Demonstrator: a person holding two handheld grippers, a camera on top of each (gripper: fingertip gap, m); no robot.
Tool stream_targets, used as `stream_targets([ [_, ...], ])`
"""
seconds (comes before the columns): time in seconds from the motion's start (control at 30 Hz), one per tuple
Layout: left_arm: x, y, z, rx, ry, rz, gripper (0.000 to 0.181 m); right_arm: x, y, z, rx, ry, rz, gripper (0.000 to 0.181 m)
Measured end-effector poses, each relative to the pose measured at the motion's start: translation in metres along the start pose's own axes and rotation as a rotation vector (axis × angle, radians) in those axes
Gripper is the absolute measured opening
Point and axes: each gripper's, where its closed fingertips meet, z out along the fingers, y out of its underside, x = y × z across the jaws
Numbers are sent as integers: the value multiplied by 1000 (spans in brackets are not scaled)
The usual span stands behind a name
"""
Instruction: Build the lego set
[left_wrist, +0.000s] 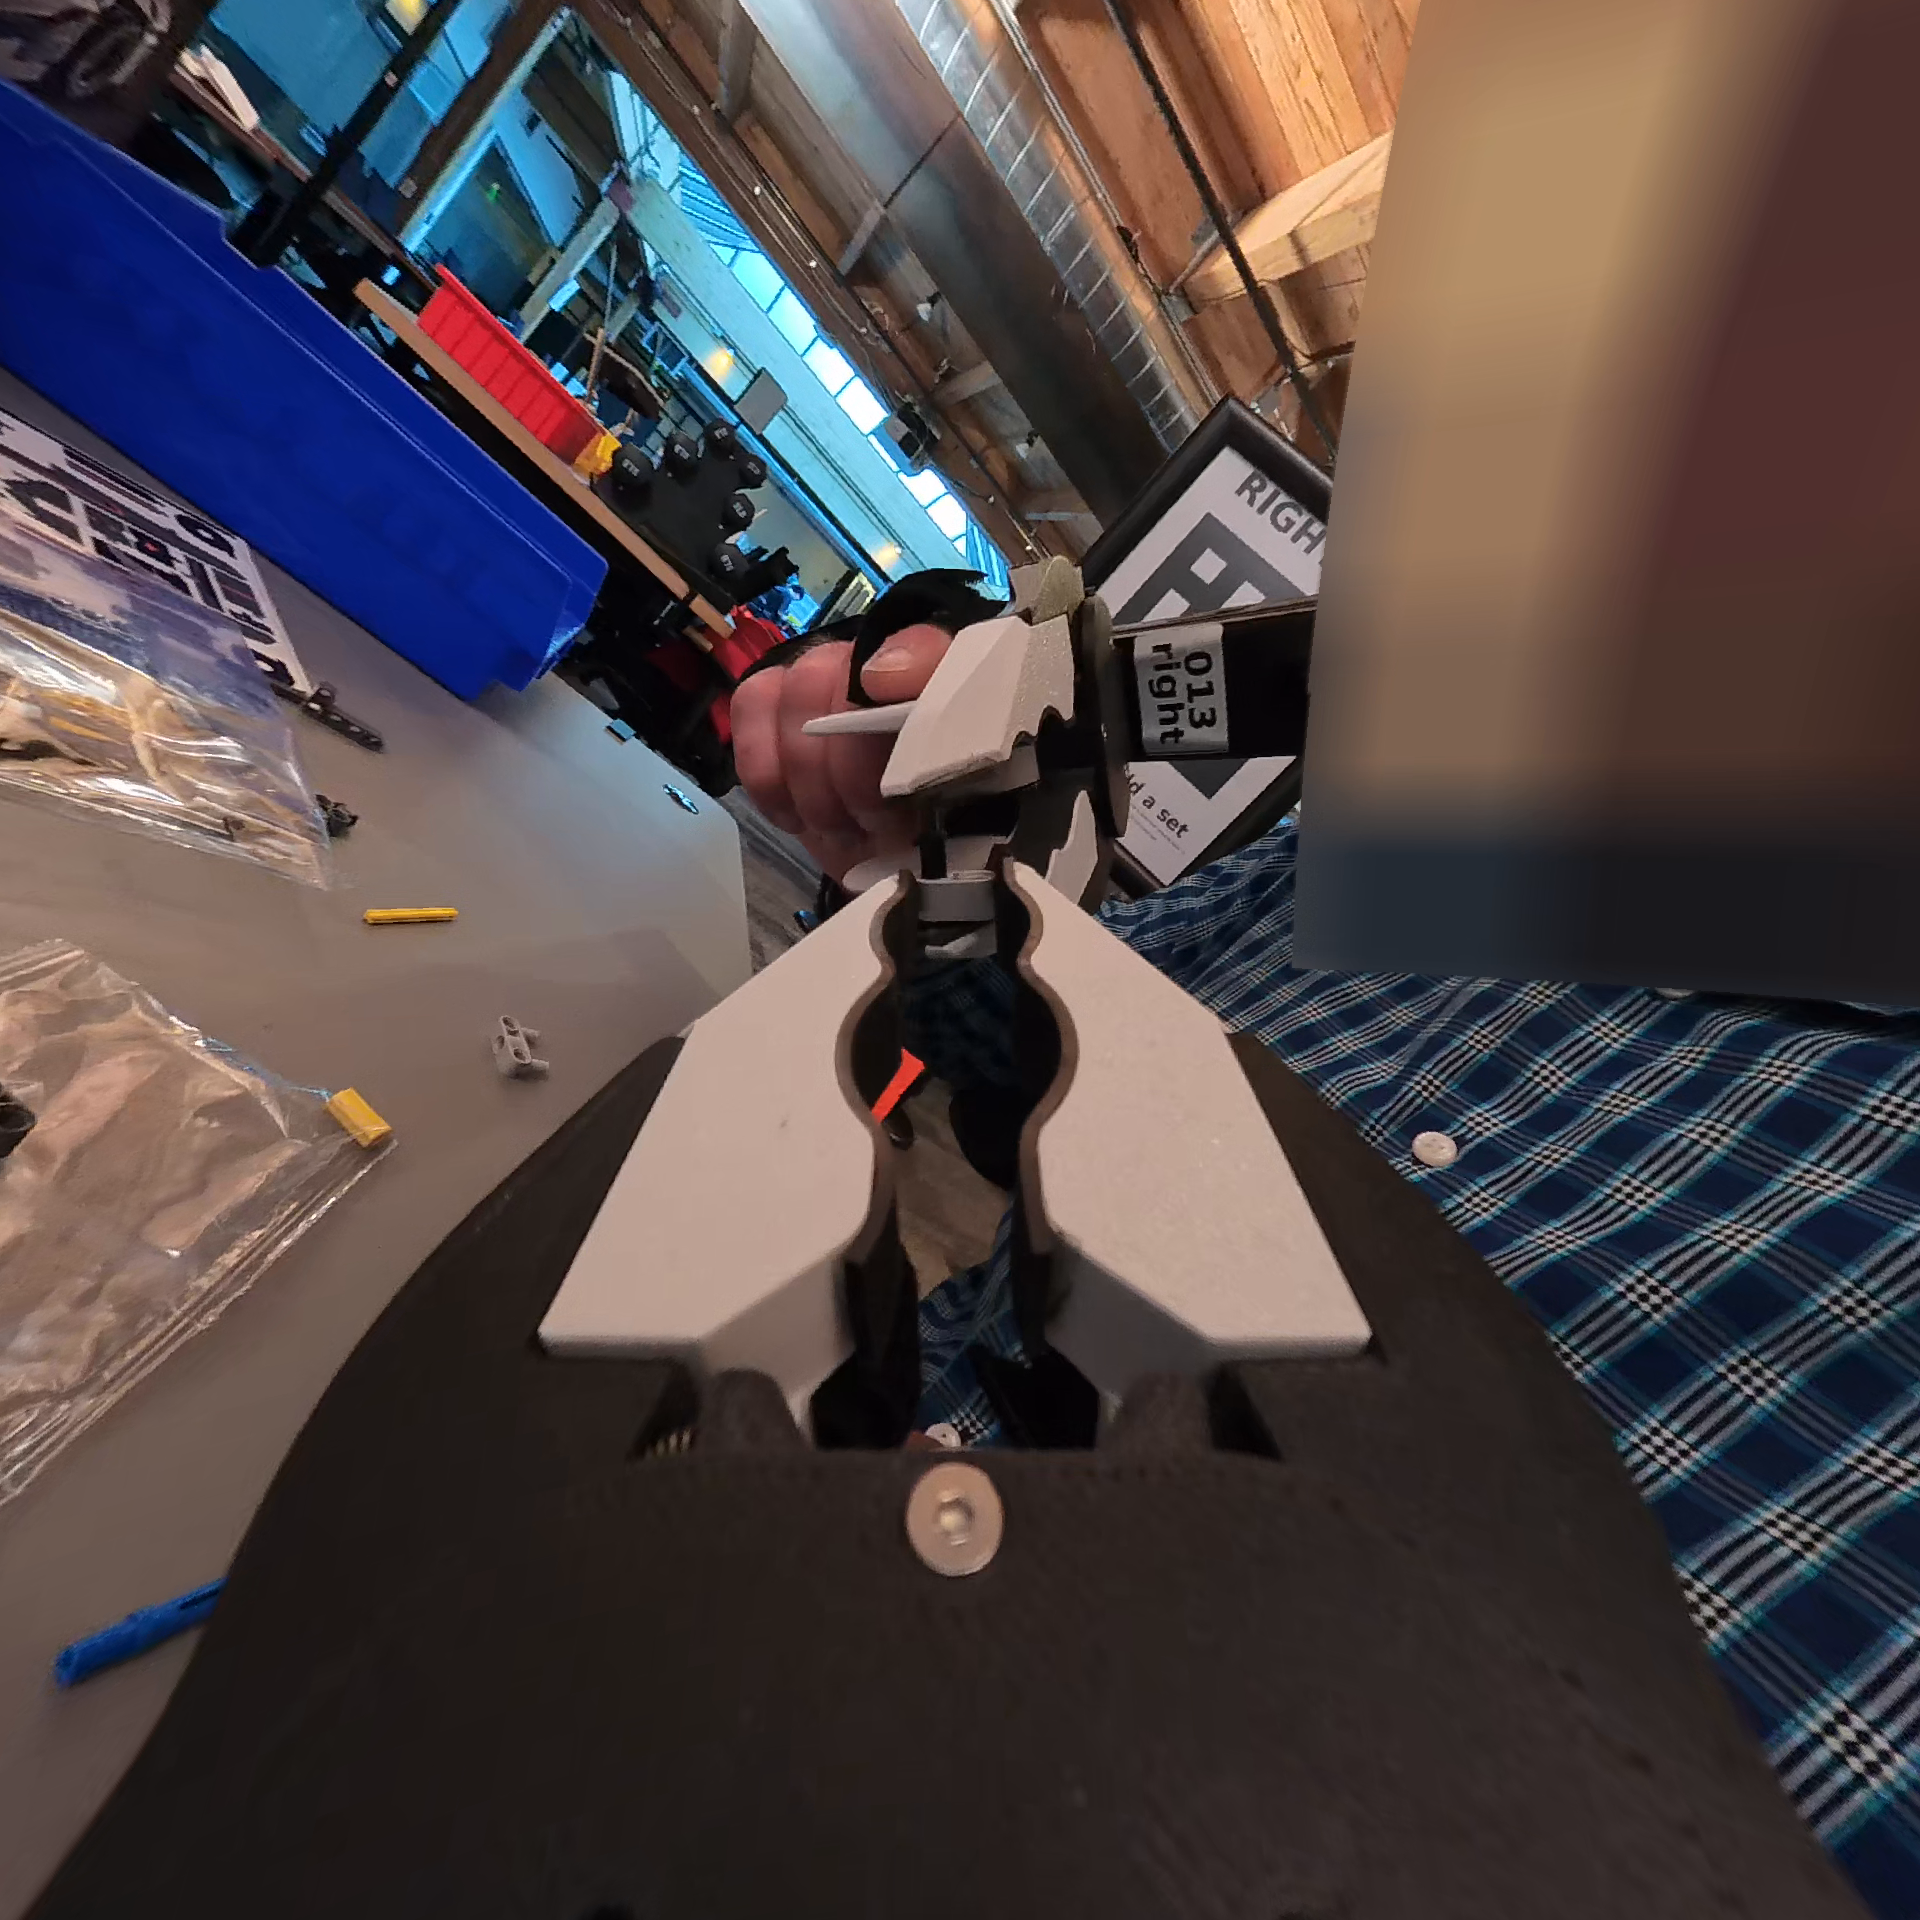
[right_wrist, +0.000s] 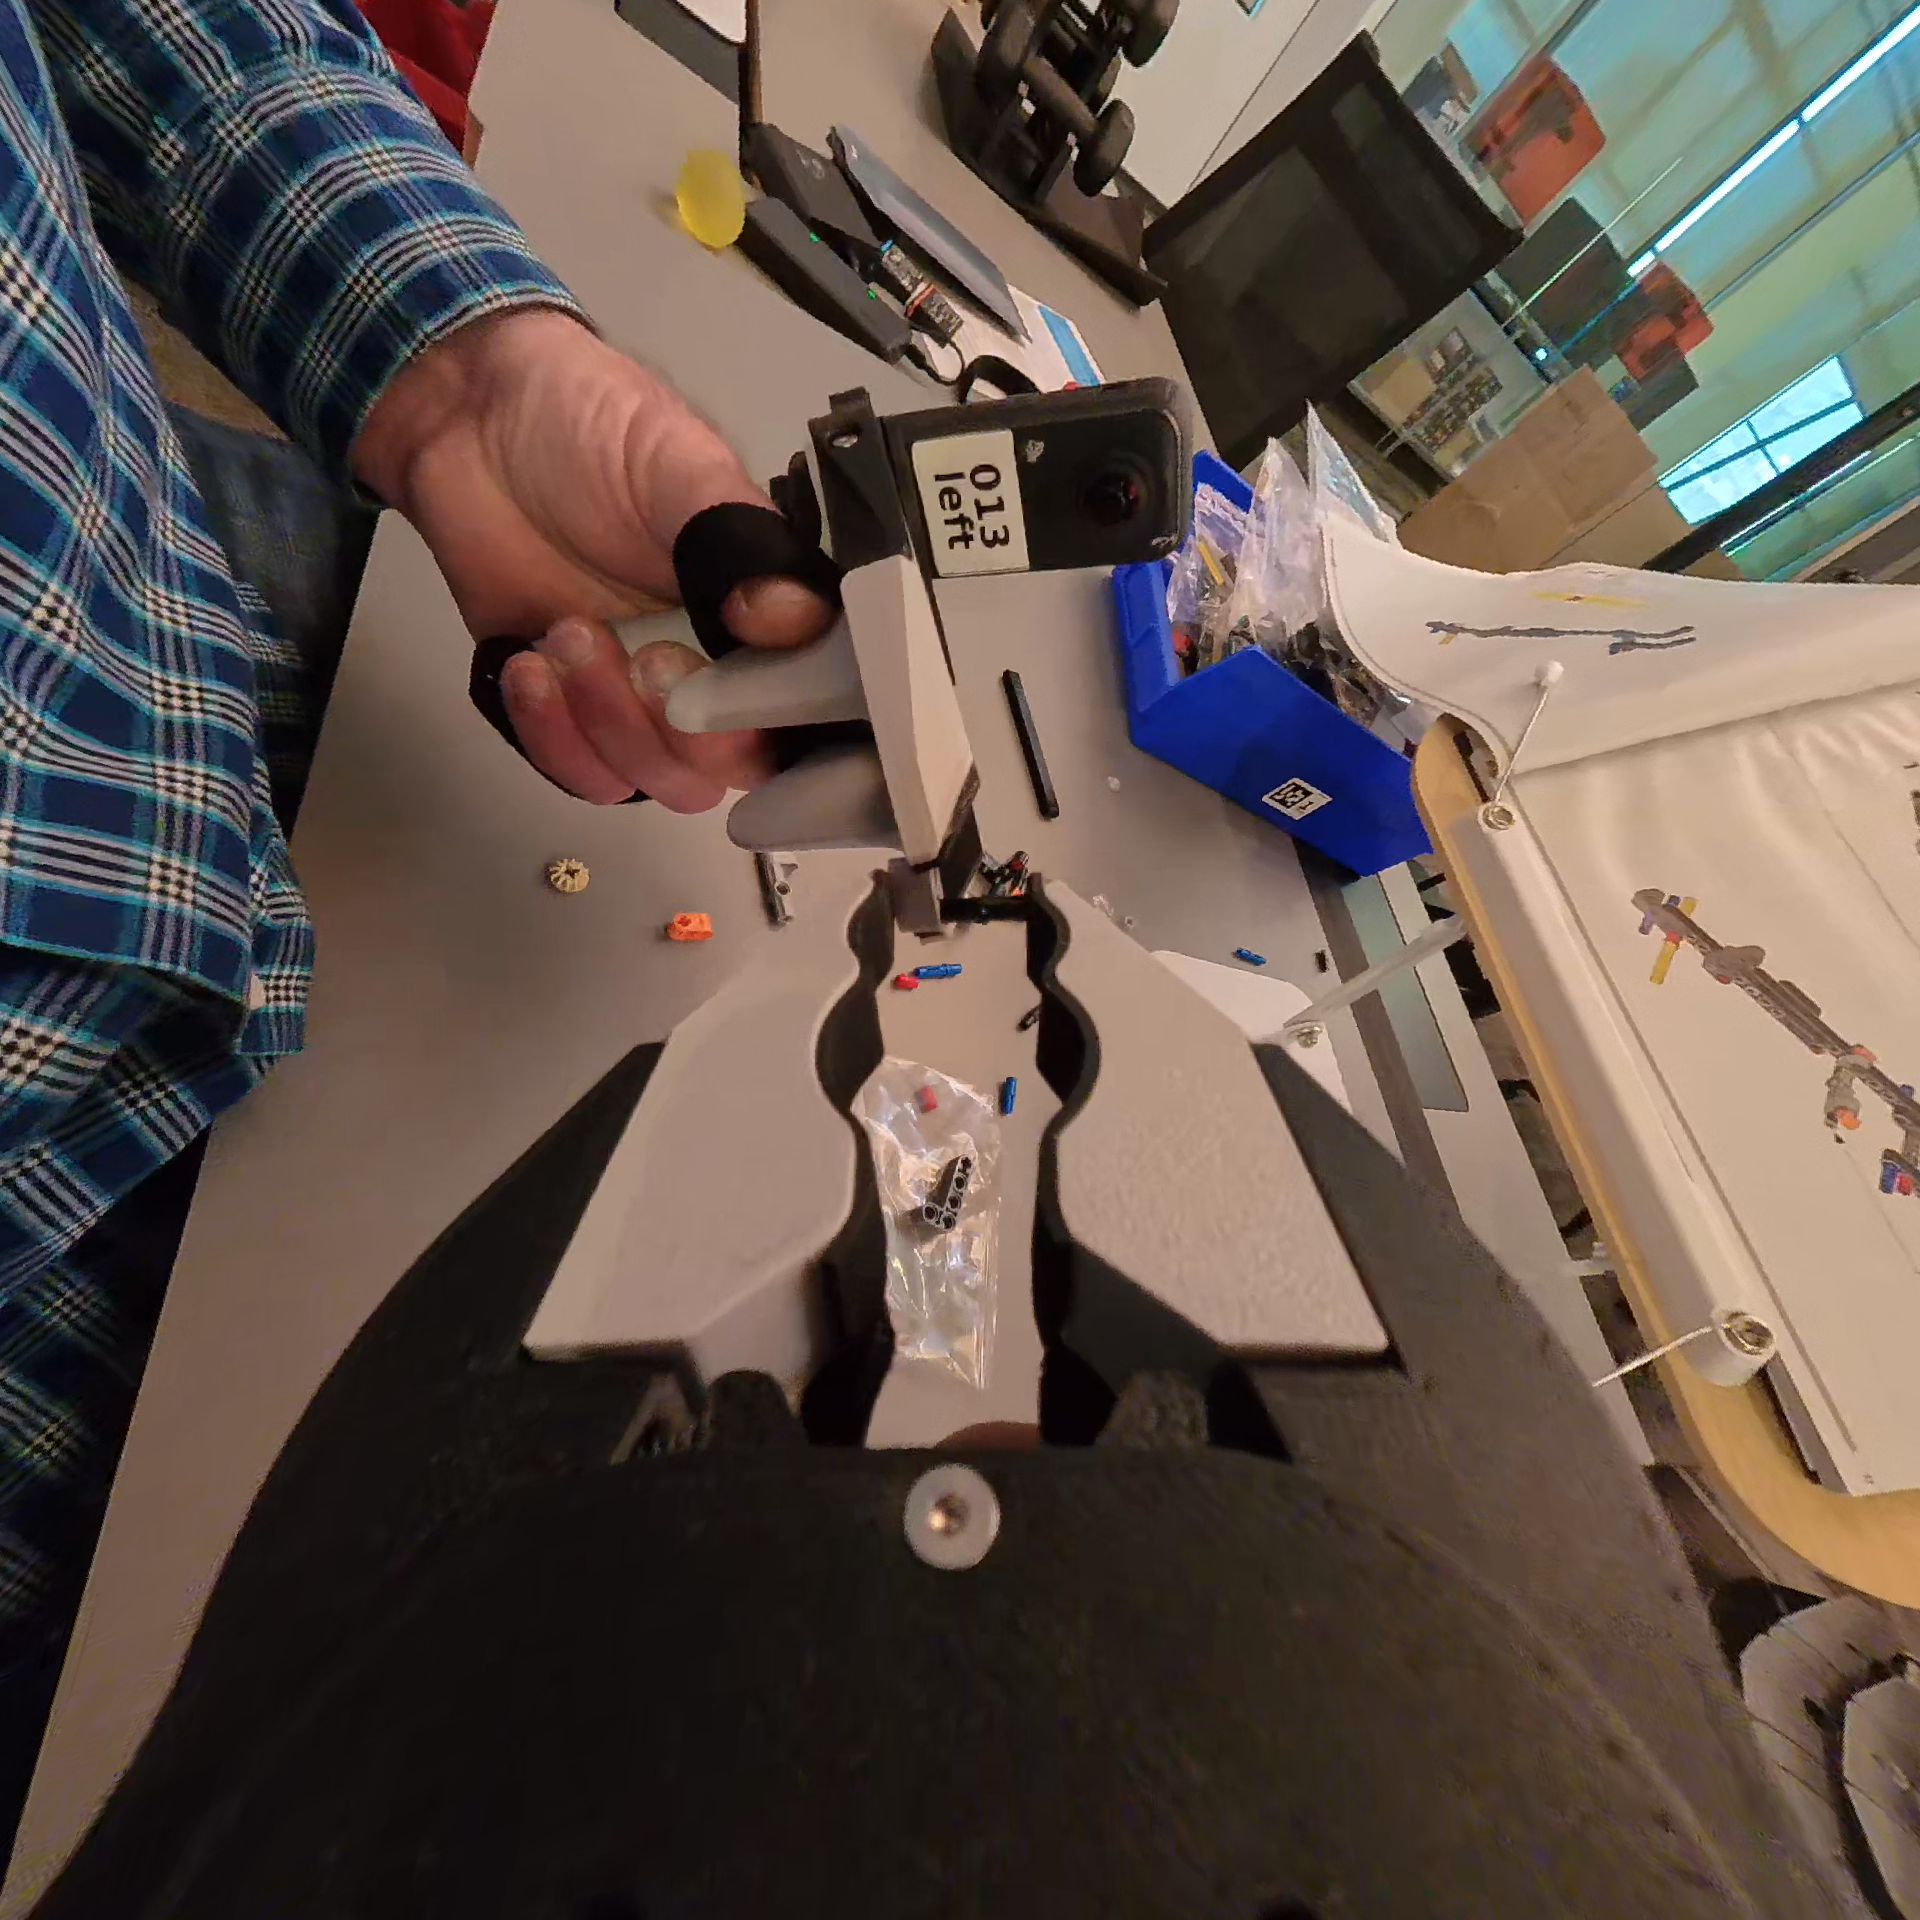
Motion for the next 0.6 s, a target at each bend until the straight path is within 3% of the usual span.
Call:
stream_targets([
  [0.03,0,-1,0,4,3,0,11,0,-1,0,2,2,6,23],
  [0.6,-4,-2,4,21,-23,1,11,3,2,1,-17,5,49,23],
])
